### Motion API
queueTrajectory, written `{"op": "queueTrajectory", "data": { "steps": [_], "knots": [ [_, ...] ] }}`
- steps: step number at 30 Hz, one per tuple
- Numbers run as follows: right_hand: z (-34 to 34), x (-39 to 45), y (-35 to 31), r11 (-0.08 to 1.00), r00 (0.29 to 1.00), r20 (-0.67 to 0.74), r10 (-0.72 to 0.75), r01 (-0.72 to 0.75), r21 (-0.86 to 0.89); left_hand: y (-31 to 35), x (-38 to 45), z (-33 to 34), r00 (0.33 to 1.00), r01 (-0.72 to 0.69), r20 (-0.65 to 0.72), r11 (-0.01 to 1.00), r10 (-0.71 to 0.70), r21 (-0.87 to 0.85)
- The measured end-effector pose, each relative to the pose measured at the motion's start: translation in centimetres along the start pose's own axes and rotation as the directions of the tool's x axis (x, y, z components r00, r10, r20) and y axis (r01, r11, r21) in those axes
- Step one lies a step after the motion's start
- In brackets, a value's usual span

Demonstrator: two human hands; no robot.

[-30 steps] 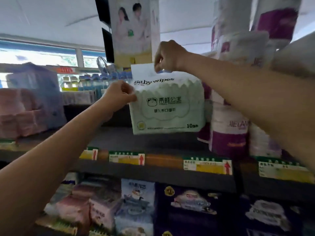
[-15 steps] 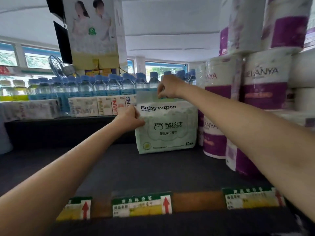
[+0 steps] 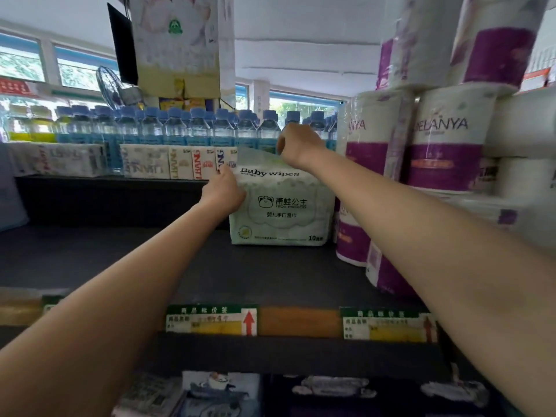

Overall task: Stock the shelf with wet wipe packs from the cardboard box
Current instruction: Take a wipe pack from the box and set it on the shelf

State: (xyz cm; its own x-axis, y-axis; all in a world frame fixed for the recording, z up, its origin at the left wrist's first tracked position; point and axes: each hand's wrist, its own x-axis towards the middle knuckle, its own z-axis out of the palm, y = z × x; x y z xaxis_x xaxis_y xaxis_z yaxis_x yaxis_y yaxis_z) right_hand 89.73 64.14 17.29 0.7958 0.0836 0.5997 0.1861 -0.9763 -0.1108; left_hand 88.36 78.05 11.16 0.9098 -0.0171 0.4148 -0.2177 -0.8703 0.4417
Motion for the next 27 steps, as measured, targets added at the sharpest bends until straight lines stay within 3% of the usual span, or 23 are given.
{"op": "queueTrajectory", "data": {
  "steps": [5,9,12,18,22,27],
  "knots": [
    [-1.6,-3.4,-0.2,0.996,0.994,0.062,-0.086,0.088,-0.031,1.9,-2.2,0.1,0.995,0.097,0.013,0.995,-0.097,0.012],
    [-1.6,-5.5,0.1,0.986,0.949,0.301,-0.089,0.127,-0.107,1.7,-3.9,-0.3,0.996,0.019,0.088,0.999,-0.022,0.037],
    [-1.3,-6.4,0.2,0.974,0.922,0.380,-0.073,0.147,-0.170,1.0,-4.8,-0.4,0.980,-0.050,0.197,0.993,0.028,0.110],
    [-0.3,-7.0,0.1,0.947,0.930,0.367,-0.024,0.139,-0.291,-0.2,-5.2,-0.5,0.964,-0.155,0.243,0.971,0.107,0.185],
    [1.0,-6.9,-0.4,0.951,0.943,0.325,0.070,0.035,-0.308,-1.4,-4.9,-0.8,0.958,-0.241,0.213,0.943,0.194,0.227],
    [2.9,-7.9,-1.5,0.917,0.950,0.240,0.200,-0.095,-0.388,-3.1,-3.6,-1.2,0.931,-0.298,0.279,0.931,0.235,0.212]
  ]
}}
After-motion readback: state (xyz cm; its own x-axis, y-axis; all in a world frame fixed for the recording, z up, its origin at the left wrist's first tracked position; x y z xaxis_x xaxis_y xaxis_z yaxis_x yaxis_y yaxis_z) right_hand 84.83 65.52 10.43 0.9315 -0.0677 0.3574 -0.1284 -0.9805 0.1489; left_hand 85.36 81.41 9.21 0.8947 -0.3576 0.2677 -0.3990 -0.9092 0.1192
